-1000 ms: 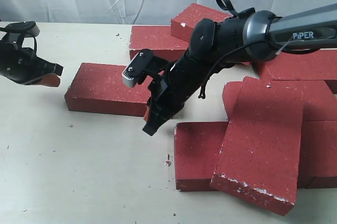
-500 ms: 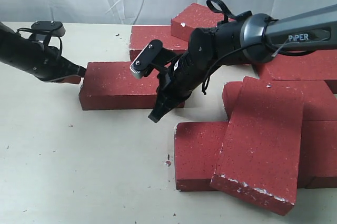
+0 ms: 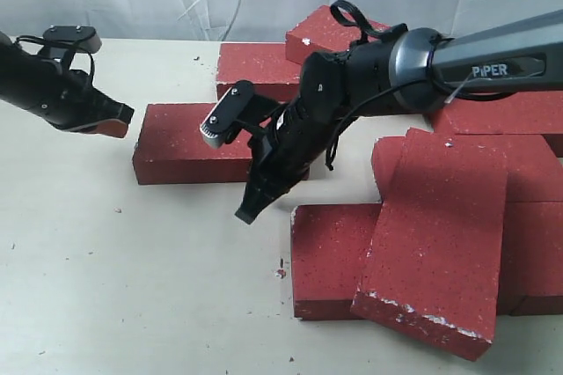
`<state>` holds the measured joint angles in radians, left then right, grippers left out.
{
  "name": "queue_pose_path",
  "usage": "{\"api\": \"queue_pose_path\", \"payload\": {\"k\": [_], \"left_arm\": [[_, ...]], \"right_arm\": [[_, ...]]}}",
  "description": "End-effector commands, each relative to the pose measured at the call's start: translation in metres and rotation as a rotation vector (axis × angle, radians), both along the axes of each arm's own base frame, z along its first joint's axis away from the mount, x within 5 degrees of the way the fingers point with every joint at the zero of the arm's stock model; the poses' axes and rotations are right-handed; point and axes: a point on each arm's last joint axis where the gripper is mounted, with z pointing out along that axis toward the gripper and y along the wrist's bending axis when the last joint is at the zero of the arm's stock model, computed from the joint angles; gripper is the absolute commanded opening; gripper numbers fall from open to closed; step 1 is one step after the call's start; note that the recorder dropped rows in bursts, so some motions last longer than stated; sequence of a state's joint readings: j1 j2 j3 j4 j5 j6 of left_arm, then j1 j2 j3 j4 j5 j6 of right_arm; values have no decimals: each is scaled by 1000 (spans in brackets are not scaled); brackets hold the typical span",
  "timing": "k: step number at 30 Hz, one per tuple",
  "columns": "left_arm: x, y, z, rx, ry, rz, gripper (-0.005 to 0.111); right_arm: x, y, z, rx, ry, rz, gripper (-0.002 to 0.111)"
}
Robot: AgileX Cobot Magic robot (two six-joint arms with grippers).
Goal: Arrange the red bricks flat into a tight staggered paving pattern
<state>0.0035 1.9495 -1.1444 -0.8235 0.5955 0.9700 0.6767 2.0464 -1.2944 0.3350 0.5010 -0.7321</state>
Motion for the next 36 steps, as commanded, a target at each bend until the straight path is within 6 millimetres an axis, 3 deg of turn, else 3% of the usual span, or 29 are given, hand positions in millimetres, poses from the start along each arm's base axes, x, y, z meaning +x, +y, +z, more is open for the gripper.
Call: {"api": "queue_pose_path", "payload": {"k": [1, 6, 14, 20, 27, 36], "left_arm": [[-3, -1, -2, -11, 40, -20, 0], [0, -1, -21, -29, 85, 7, 0], [5, -18, -21, -63, 23, -25, 0], [13, -32, -21, 10, -69, 11, 0], [18, -36, -18, 10, -138, 23, 0], [30, -37, -32, -4, -134, 48, 0]], "right_arm": [[4, 2, 3, 23, -42, 0, -1], [10, 4, -11, 28, -67, -19, -1], [18, 7, -13, 75, -140, -67, -1], [22, 8, -12, 99, -173, -89, -1], [27, 9, -8, 125, -229, -107, -1], [40, -3, -7, 141, -254, -167, -1]]}}
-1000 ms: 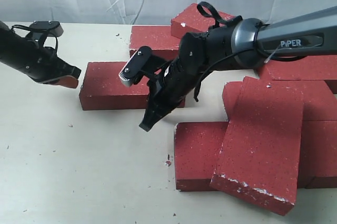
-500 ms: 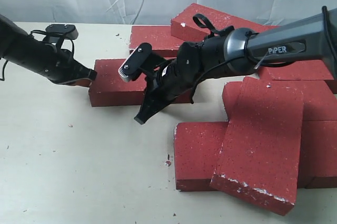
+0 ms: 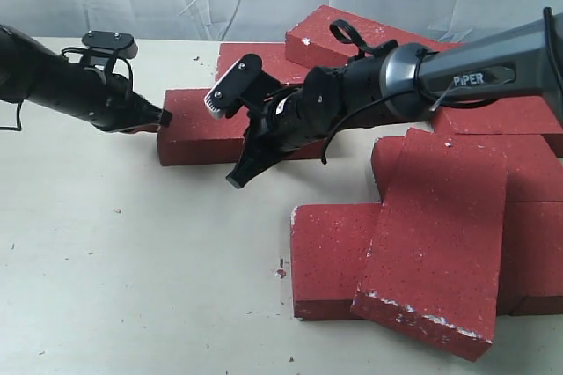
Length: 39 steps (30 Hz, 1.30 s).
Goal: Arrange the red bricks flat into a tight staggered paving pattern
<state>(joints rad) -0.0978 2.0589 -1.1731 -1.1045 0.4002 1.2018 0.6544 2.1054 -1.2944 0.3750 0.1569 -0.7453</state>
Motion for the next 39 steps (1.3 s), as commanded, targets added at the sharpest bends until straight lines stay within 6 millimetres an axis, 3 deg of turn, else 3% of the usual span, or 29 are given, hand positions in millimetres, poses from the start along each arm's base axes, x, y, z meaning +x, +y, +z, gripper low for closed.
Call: {"api": "queue_pose_path", "payload": {"k": [1, 13, 21, 26, 31, 39], "left_arm": [[10, -2, -2, -18, -18, 34, 0], [15, -4, 4, -17, -58, -6, 0], [4, 21, 30, -35, 13, -32, 0], [4, 27, 28, -17, 23, 15, 0], [0, 14, 16, -44, 84, -30, 0], [7, -1, 2, -35, 93, -52, 0]], "right_arm": [[7, -5, 3, 24, -10, -39, -1], [10, -5, 6, 40, -47, -52, -1], [3, -6, 8, 13, 25, -22, -1], [-6, -7, 28, 11, 55, 11, -1], [-15, -11, 41, -42, 103, 71, -1], [-17, -8, 23, -74, 135, 146, -1]]}}
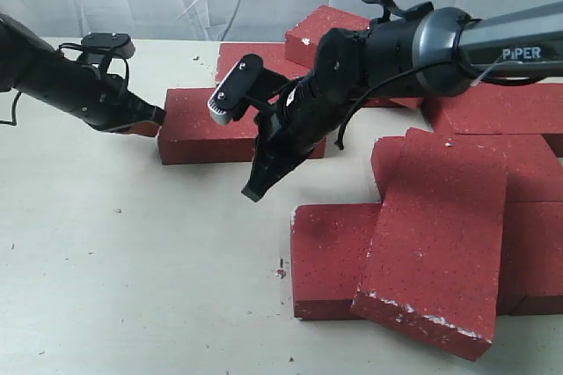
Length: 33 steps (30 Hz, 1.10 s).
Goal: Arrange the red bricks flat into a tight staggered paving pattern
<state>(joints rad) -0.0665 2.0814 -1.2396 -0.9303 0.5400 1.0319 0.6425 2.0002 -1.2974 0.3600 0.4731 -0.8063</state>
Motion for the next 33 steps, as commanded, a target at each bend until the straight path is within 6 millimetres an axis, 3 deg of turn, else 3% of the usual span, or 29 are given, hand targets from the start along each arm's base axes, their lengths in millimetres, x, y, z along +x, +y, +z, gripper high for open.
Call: {"api": "queue_pose_path", "payload": {"k": [1, 6, 14, 25, 33], "left_arm": [[3, -10, -1, -4, -6, -15, 0], [4, -17, 0, 5, -31, -8, 0], [12, -20, -11, 52, -90, 62, 0], [12, -28, -15, 28, -51, -10, 0], [12, -28, -15, 34, -51, -16, 0]], "right_arm": [[7, 4, -11, 29, -39, -6, -1], [22, 8, -37, 65, -123, -92, -1], [32, 9, -48, 103, -190, -174, -1], [29, 3, -49, 37, -149, -93, -1], [21, 1, -26, 17, -129, -34, -1]]}}
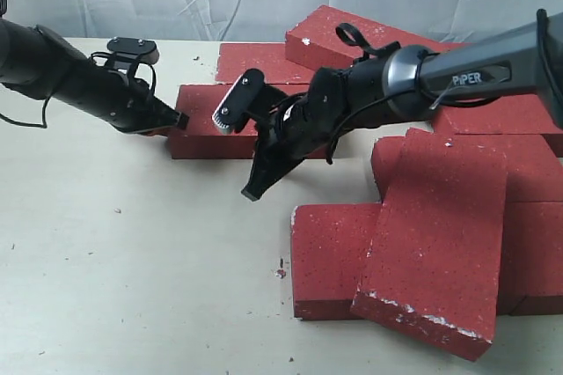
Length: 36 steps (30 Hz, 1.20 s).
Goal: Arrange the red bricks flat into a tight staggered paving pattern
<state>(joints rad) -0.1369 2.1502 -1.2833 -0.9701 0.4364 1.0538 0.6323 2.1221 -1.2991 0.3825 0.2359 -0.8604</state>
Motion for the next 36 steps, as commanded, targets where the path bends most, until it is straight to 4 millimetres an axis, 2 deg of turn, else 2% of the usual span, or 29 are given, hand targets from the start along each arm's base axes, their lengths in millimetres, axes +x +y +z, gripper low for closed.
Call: {"api": "queue_pose_path", "payload": {"k": [1, 3, 7, 10, 13, 15, 19, 22, 27, 30, 33, 36], "left_arm": [[0, -3, 2, -1, -4, -16, 0], [0, -3, 2, 5, -8, -15, 0], [-1, -1, 2, 27, -8, -47, 0], [0, 8, 8, 36, -8, -20, 0], [-1, 19, 18, 0, 17, 9, 0], [-3, 25, 24, -22, 34, 1, 0], [-2, 27, 23, -49, 40, 34, 0], [-1, 16, 20, -62, 28, 14, 0], [1, -1, 16, -47, -19, 9, 0], [3, -4, 13, -26, -39, 28, 0], [5, -11, 2, -38, -31, 28, 0], [6, -21, 0, -57, -19, 0, 0]], "right_arm": [[-2, -2, 18, 6, 4, 13, -1], [-7, -4, 26, -3, 30, 33, -1], [-21, -12, 56, -72, 61, 119, -1], [-34, -24, 79, -152, 117, 144, -1], [-32, -40, 90, -165, 143, 89, -1], [-23, -54, 91, -155, 149, 41, -1], [-2, -87, 90, -88, 184, -119, -1], [11, -101, 92, 19, 188, -227, -1], [14, -107, 92, 44, 191, -258, -1], [13, -107, 92, 40, 201, -256, -1], [15, -107, 93, 48, 181, -261, -1], [15, -107, 92, 47, 187, -260, -1]]}}
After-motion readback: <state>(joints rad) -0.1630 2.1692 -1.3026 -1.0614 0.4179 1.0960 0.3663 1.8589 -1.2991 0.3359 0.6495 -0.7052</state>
